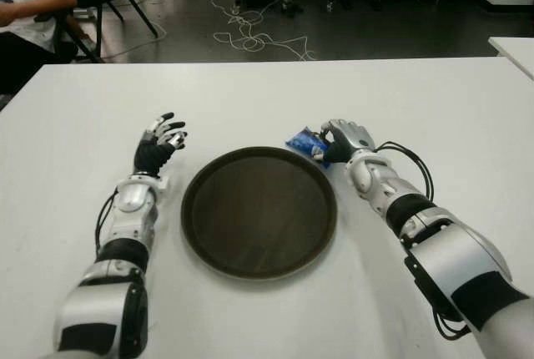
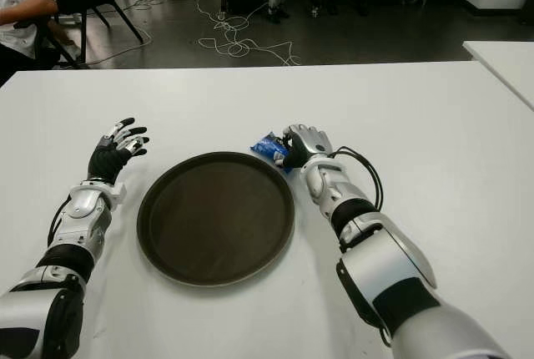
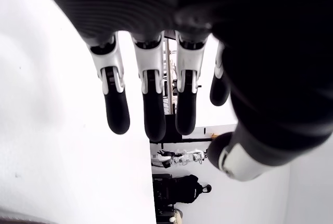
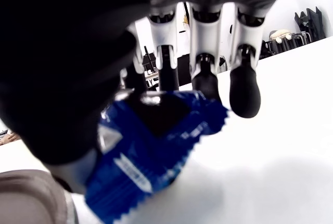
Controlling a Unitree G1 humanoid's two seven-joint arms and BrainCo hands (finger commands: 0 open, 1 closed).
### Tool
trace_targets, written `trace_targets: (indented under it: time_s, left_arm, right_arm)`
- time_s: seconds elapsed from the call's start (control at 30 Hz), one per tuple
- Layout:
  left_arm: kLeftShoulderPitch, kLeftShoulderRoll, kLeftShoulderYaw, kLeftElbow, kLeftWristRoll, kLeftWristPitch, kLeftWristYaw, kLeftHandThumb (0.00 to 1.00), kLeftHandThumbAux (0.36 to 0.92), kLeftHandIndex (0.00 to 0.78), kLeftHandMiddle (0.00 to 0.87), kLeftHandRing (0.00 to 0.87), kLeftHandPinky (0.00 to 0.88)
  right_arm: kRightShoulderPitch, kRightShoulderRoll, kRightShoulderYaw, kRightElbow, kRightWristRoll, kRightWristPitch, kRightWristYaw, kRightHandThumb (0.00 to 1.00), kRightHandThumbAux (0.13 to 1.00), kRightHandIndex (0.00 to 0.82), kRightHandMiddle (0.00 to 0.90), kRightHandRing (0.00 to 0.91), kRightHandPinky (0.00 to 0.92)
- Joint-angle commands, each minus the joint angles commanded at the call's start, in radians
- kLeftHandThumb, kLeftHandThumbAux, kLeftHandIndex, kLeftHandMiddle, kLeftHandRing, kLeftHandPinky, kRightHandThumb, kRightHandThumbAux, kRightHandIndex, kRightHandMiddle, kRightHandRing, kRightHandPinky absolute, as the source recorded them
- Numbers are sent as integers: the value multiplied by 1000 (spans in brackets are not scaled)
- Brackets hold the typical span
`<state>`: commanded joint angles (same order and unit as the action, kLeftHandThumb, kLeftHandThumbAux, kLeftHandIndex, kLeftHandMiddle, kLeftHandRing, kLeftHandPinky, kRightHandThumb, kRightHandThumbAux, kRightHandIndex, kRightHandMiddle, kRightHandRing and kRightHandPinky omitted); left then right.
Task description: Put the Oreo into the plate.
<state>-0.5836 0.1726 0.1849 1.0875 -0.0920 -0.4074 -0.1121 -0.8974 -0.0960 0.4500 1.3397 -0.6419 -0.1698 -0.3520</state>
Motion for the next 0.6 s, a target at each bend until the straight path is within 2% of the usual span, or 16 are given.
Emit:
trace_targets:
  time_s: [0.33, 0.6]
  left_arm:
    - [-1, 2, 4, 2, -2, 4, -2, 312, 739, 173, 273, 272, 290]
    - [1, 6, 1, 1, 1, 1, -9, 294, 715, 164, 269, 271, 289]
  right_arm:
    - [-15, -3, -36, -16, 27, -16, -27, 696, 725, 434, 714, 706, 685]
    - [-17, -3, -51, -28, 44, -40, -46, 698, 725, 434, 722, 713, 692]
